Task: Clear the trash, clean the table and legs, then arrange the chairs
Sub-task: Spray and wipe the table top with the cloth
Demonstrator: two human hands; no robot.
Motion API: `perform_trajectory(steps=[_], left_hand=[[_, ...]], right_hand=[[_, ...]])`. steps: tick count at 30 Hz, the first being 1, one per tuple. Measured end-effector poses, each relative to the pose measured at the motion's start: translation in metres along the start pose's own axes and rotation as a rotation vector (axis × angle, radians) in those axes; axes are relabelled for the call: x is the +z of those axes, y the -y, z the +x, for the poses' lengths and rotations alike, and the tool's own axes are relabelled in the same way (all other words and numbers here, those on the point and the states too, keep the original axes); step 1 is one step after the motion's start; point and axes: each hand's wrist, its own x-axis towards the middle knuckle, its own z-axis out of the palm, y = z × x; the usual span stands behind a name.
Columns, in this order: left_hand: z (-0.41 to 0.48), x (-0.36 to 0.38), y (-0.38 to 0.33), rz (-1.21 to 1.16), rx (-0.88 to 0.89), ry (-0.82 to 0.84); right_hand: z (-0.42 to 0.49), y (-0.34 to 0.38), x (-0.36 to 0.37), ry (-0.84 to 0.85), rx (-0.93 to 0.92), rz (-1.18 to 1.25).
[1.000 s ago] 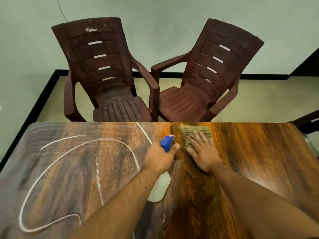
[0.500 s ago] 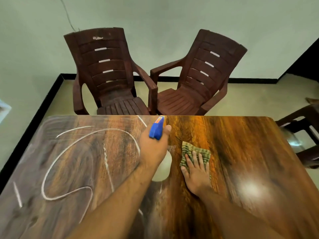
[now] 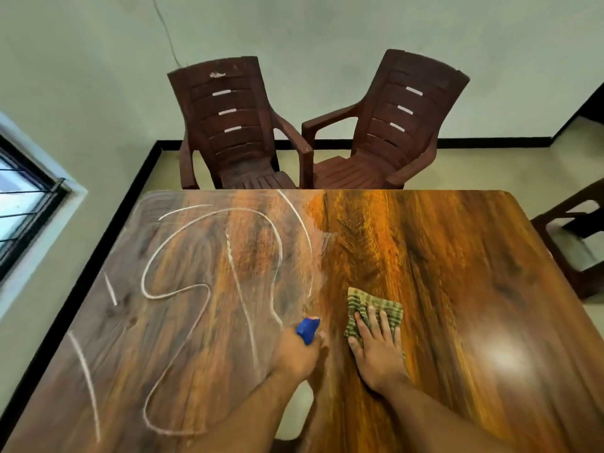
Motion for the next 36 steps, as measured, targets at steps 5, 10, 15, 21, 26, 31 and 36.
perform_trajectory(steps=[5,10,15,21,26,31,36], left_hand=[[-0.057,0.01,0.024,-0.053,-0.049,-0.018],[-0.112,0.014,0.048,-0.007,-0.053,-0.061],[-0.148,0.006,0.066,-0.106,0.003,-0.118],[-0.186,-0.001,0.097,-0.12,-0.012,-0.056],[-0.204,-0.015,0.125,-0.115,-0.057,-0.068],[-0.199,-0.04,0.126,-0.109,-0.033,-0.034],[-0.176,-0.074,0.133,-0.103,-0.009,0.053]], right_hand=[[-0.063,-0.001,0.028,0.017,-0.028,0.013],[-0.089,-0.004,0.037,0.054,-0.05,0.017],[-0.099,0.012,0.048,0.071,0.003,0.062],[-0.115,0.002,0.055,0.058,-0.088,-0.01],[-0.115,0.04,0.07,0.06,-0.003,0.02],[-0.153,0.062,0.09,0.219,-0.728,-0.229],[-0.135,0.021,0.076,0.004,-0.414,-0.218]])
